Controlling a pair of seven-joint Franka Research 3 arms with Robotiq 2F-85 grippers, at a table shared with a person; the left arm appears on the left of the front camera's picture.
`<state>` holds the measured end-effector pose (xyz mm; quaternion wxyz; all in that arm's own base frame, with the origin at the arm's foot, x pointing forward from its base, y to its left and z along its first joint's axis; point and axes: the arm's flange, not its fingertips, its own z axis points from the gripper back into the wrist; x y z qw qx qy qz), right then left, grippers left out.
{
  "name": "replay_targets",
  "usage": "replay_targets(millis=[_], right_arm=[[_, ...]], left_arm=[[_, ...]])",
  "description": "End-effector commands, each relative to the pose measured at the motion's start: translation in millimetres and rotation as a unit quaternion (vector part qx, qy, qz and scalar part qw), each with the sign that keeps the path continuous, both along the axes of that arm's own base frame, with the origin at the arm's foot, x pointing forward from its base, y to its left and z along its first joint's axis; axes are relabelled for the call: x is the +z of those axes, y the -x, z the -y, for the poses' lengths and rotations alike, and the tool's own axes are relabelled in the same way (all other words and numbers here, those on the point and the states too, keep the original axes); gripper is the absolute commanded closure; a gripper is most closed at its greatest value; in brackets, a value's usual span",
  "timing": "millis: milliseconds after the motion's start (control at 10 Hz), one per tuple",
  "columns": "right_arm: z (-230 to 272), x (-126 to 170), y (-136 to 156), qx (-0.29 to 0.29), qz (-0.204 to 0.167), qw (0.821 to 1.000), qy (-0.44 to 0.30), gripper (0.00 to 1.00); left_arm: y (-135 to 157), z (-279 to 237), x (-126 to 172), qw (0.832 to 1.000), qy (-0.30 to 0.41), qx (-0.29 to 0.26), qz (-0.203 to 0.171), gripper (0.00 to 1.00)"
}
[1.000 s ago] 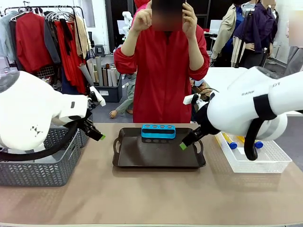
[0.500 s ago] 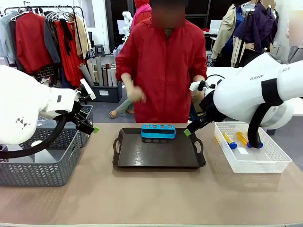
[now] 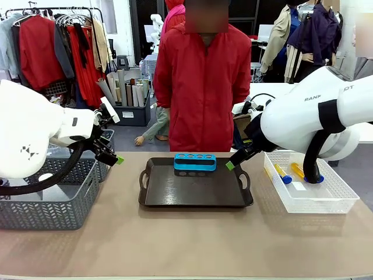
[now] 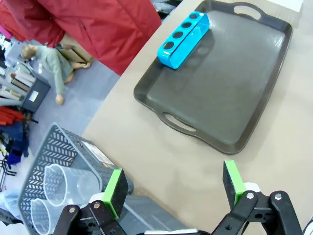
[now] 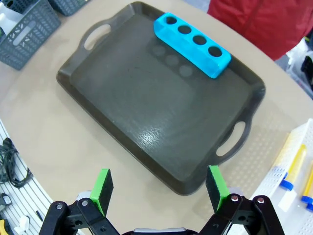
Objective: Prepare the laboratory tools.
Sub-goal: Pick up one Small flask and place it on the Handle tray.
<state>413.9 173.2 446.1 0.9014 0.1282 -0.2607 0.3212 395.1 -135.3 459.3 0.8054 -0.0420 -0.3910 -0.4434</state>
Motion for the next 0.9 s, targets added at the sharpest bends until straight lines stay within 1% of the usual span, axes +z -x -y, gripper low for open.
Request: replay_targets(millis=[0,100,200,300,400,500,600,800], right_arm=[[0.6,-0.7,-1.3,-0.002,-0.004,1.0,-0.009,0.0],[0.0,0.0,0.0,0.0,0.0,1.0,0.0,0.0],[-2.3,-1.1,-7.1,-0.002,-0.018,1.0,-0.002,0.0],[-4.2,0.3,-14.2,0.003,-0.025,1.0,-0.007,0.0],[-6.3,4.1,-16.0,0.014,-0.035,0.999,-0.015,0.0],[-7.8,9.8,-18.3,0.024,-0.037,0.999,-0.022,0.0],[-8.4,17.5,-18.8,0.039,-0.056,0.997,-0.04,0.0],[-4.9,46.1,-23.6,0.056,-0.047,0.995,-0.074,0.0]], left_arm=[[0.3,1.1,0.9,1.0,0.004,0.001,0.001,0.0],[0.0,0.0,0.0,1.0,0.0,0.0,0.0,0.0],[2.5,-1.6,4.1,0.998,-0.011,-0.036,-0.045,0.0],[1.6,-2.9,7.9,0.994,-0.01,-0.056,-0.094,0.0],[1.7,-3.5,12.3,0.99,-0.008,-0.066,-0.121,0.0],[0.6,-4.4,18.3,0.988,0.002,-0.077,-0.134,0.0],[0.1,-6.8,26.5,0.986,0.018,-0.09,-0.137,0.0],[-3.2,-15.2,44.6,0.983,0.063,-0.111,-0.135,0.0]])
